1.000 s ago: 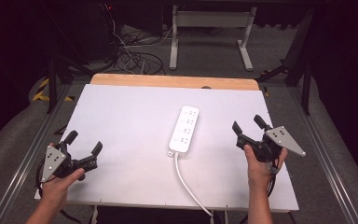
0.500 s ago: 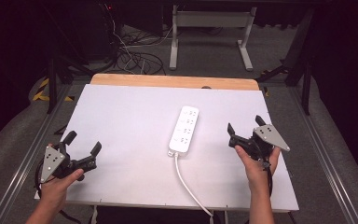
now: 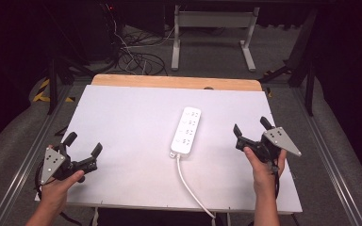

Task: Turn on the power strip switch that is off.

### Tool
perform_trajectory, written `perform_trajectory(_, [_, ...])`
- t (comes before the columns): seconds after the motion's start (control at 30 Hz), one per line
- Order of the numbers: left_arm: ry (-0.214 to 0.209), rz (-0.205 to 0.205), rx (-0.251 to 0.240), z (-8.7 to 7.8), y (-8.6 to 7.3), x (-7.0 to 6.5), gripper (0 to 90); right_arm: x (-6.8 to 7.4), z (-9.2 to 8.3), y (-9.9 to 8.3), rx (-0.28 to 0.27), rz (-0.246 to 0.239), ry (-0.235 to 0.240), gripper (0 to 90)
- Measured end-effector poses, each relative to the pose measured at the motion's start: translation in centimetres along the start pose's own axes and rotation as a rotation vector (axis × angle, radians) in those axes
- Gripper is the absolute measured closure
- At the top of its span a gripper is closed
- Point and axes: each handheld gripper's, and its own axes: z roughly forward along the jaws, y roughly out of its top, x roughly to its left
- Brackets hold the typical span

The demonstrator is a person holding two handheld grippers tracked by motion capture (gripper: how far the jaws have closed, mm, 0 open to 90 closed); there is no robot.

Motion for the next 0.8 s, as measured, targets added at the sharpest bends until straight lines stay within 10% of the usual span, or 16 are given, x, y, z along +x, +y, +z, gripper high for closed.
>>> perform_trajectory(0.8, [0.004,0.004,0.002,-0.23,0.00,0.10,3.4,-0.35,0.14,-0.25,0.011,0.014,0.000,6.3])
